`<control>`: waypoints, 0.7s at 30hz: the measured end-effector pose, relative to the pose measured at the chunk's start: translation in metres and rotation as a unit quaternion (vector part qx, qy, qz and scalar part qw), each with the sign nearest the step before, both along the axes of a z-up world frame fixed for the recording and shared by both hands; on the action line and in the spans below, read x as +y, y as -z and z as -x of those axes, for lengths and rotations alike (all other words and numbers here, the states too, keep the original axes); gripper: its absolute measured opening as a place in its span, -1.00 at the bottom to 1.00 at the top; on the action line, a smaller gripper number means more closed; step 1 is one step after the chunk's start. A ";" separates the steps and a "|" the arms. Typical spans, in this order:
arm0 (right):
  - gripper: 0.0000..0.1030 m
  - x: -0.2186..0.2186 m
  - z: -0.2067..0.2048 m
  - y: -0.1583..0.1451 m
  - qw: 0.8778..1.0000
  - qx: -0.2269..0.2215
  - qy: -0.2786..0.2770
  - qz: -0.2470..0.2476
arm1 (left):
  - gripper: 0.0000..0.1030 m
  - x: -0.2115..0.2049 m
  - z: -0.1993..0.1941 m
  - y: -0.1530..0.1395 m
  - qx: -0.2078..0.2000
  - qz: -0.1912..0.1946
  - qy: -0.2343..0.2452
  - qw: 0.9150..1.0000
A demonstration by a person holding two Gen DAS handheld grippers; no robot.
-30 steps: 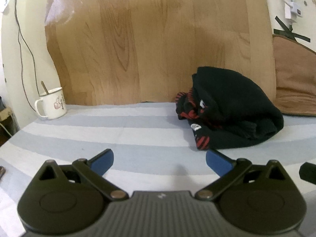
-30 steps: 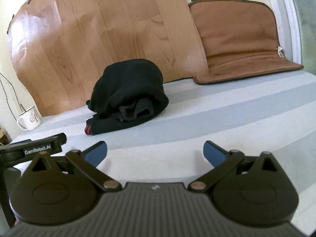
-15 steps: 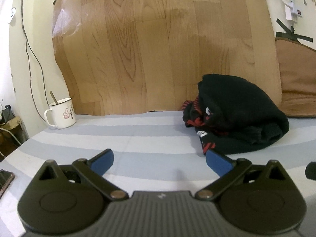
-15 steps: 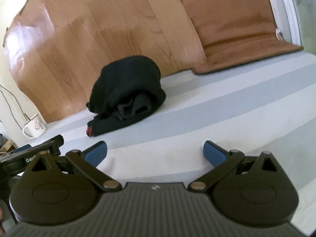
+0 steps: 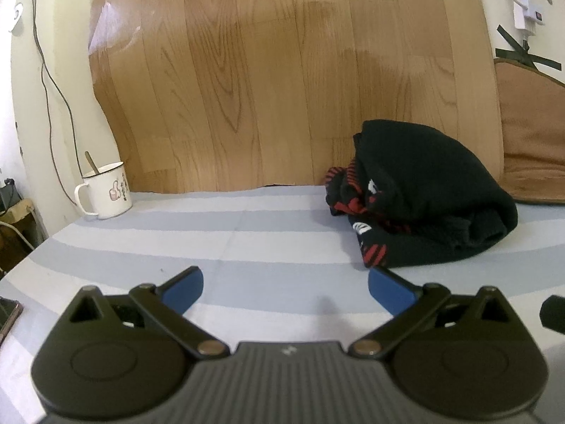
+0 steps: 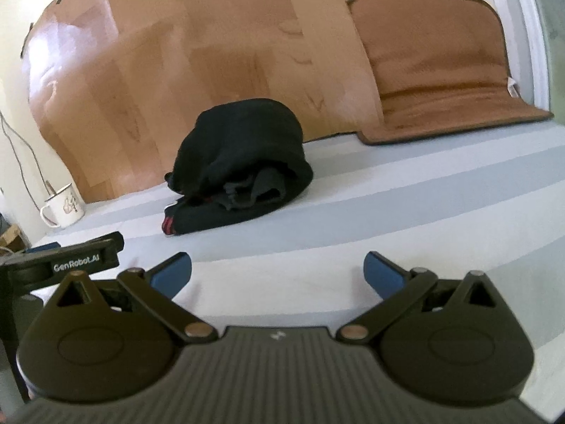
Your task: Fold small clothes
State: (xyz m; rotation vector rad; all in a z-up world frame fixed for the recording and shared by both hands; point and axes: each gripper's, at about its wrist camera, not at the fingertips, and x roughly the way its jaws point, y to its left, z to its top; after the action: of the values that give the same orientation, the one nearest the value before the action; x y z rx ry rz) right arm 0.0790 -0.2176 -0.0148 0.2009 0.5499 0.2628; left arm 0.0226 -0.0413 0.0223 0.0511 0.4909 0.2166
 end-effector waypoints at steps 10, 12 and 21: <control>1.00 0.005 0.001 -0.001 1.000 -0.009 -0.005 0.009 | 1.00 0.005 -0.004 0.001 0.028 0.026 0.008 0.999; 1.00 0.005 0.001 -0.001 1.000 -0.009 -0.004 0.010 | 1.00 0.004 -0.004 0.001 0.031 0.026 0.013 0.999; 1.00 0.005 0.001 -0.001 1.000 -0.008 -0.003 0.007 | 1.00 0.005 -0.004 0.001 0.036 0.032 0.019 0.999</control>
State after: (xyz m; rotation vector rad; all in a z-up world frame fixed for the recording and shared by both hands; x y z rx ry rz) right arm 0.0777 -0.2122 -0.0137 0.1830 0.5357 0.2654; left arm 0.0267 -0.0365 0.0210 0.0046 0.5674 0.1622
